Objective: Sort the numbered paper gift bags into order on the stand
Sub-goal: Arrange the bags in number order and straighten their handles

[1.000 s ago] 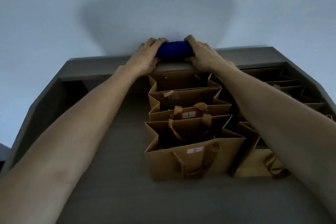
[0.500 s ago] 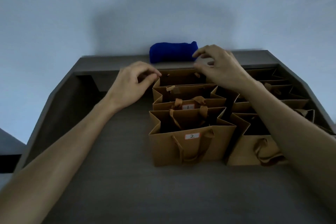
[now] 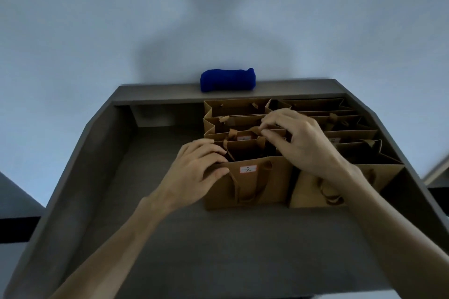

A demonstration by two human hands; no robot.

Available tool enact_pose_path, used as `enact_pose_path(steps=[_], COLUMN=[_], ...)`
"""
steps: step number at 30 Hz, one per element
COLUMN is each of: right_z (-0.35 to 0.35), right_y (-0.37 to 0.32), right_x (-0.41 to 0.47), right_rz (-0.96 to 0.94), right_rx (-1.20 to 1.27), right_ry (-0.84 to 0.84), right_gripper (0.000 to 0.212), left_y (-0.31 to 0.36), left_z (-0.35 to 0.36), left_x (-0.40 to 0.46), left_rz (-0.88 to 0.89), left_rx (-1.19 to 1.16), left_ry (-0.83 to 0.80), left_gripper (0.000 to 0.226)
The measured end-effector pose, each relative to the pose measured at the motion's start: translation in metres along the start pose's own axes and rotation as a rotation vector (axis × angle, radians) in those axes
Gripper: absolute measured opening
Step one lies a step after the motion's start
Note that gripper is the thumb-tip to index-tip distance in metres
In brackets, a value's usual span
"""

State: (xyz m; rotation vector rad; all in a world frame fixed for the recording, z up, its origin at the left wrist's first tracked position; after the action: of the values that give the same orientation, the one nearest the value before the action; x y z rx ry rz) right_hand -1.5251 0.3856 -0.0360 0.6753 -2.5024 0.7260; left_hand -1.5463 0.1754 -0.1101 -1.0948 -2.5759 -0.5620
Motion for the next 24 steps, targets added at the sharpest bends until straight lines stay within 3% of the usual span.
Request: enact_pose_path(steps=[7,16,24], right_z=[-0.001,0.004,0.027], right_y=[-0.005,-0.009,-0.027], right_x=[-0.024,-0.035,-0.026], right_rz=[0.028,0.146,0.074], right_rx=[0.011,0.146,0.147], right_ry=[-0.008,-0.075,-0.211], right_gripper=[0.016,0.020,0.024], left_y=[0.000,-0.015,-0.023], left_z=[-0.008,-0.047,-0.072], left_x=[-0.014,-0.038,-0.065], left_rz=[-0.057,-0.288,-0.265], left_rx=[-0.089,-0.530,-0.473], left_ry=[0.049,0.073,0.103], left_gripper=[0.037,0.029,0.027])
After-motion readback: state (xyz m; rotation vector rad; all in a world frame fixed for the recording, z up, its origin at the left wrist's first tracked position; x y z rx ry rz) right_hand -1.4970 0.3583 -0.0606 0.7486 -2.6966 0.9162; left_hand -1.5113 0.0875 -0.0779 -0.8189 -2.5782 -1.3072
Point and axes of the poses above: each hand's wrist, its own x-axis towards the middle knuckle, its own z-axis out of the palm, y = z × x, the point moved 6 cm from there along x, towards the middle knuckle, and after that the axes turned 2 degrees about -y, right-handed, at the moved point
